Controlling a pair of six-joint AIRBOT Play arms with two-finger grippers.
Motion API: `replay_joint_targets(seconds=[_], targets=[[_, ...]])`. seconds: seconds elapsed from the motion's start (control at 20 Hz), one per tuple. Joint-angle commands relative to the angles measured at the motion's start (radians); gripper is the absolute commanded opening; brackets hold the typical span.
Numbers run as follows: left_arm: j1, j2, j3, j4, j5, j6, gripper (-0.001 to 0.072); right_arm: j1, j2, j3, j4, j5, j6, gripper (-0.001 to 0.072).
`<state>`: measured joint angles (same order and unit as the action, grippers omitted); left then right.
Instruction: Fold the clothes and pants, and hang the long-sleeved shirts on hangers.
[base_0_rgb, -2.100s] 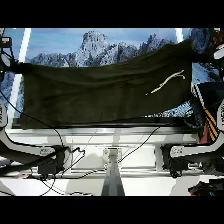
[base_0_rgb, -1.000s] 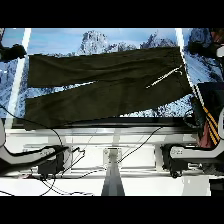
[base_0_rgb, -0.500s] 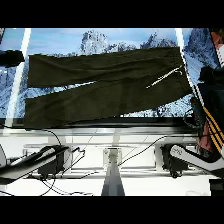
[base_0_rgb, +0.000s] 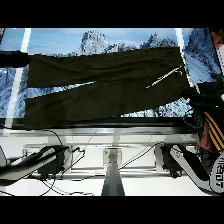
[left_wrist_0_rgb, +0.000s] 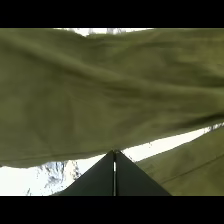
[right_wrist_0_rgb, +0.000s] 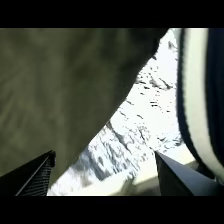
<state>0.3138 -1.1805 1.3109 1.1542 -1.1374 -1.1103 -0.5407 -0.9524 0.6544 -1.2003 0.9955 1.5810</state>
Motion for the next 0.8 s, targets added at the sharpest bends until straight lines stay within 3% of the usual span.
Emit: replay_joint_targets(seconds=[0.0,0.2,0.4,0.5,0.55,0.65,0.7,0.75], targets=[[0.008,0.001,-0.039,-0.009,0.000,-0.037,0.0015,-0.001,-0.040,-0.085,0.019,-0.220,0.085,0.0695],[0.074,0.002,-0.067,-0.007,-0.013,-0.114,0.0015,0.000,-0.150,-0.085,0.078,-0.475,0.087,0.0688],[0.185,0.003,-0.127,-0.006,-0.079,-0.142,0.0015,0.039,-0.271,-0.085,0.138,-0.663,0.081,0.0554],[0.241,0.004,-0.155,-0.006,-0.122,-0.142,0.0016,0.095,-0.302,-0.082,0.136,-0.750,0.074,0.0532],[0.272,0.004,-0.162,-0.005,-0.141,-0.142,0.0016,0.125,-0.304,-0.077,0.118,-0.779,0.074,0.0383],[0.341,0.006,-0.165,-0.003,-0.157,-0.141,0.0032,0.164,-0.299,-0.051,0.057,-0.778,0.074,0.0203],[0.385,0.006,-0.165,-0.003,-0.166,-0.139,0.0121,0.170,-0.294,-0.038,0.028,-0.760,0.074,0.0082],[0.427,0.006,-0.166,-0.001,-0.180,-0.139,0.0284,0.174,-0.282,-0.026,0.003,-0.736,0.074,0.0033]])
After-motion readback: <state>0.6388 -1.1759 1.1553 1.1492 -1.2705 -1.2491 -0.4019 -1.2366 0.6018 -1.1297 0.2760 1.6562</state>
